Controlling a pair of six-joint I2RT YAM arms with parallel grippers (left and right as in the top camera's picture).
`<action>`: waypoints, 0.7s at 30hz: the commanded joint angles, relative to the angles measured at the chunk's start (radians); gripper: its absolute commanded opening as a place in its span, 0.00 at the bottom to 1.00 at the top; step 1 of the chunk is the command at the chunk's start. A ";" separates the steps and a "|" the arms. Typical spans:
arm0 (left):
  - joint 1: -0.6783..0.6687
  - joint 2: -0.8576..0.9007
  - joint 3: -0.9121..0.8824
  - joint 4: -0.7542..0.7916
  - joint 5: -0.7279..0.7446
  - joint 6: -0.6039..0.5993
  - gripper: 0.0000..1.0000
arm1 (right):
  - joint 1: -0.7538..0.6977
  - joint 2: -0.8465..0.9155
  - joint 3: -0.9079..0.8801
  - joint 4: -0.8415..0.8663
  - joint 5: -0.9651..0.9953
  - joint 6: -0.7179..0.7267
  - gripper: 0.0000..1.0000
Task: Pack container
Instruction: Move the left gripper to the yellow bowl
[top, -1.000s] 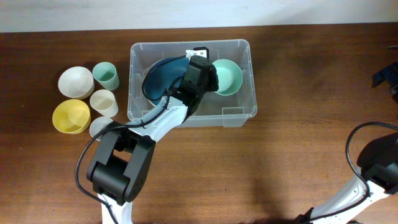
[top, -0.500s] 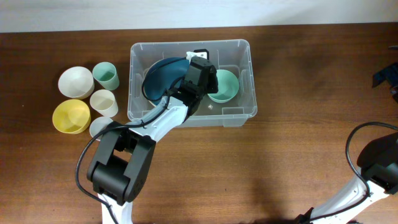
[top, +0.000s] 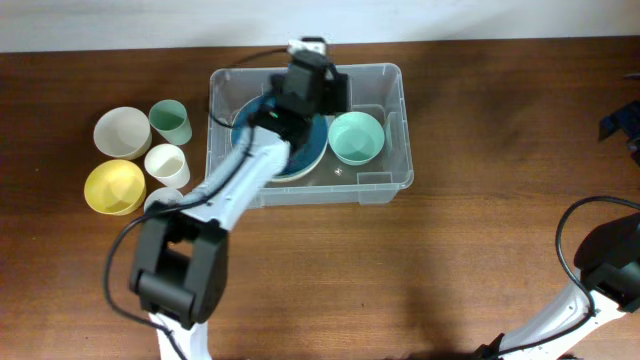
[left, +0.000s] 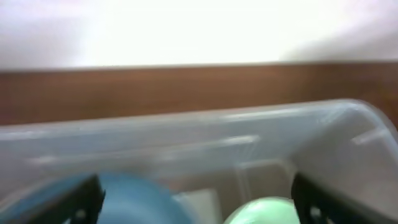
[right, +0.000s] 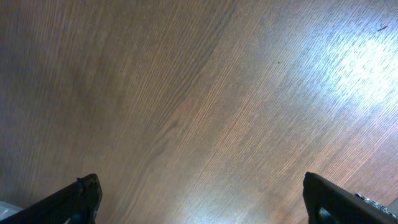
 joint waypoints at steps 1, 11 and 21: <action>0.082 -0.098 0.053 -0.089 -0.079 0.011 0.99 | -0.002 -0.019 -0.005 0.000 0.016 -0.006 0.99; 0.467 -0.280 0.054 -0.542 -0.072 -0.241 0.99 | -0.002 -0.019 -0.005 0.000 0.016 -0.006 0.99; 0.852 -0.252 -0.016 -0.805 0.092 -0.414 1.00 | -0.002 -0.019 -0.005 0.000 0.016 -0.006 0.99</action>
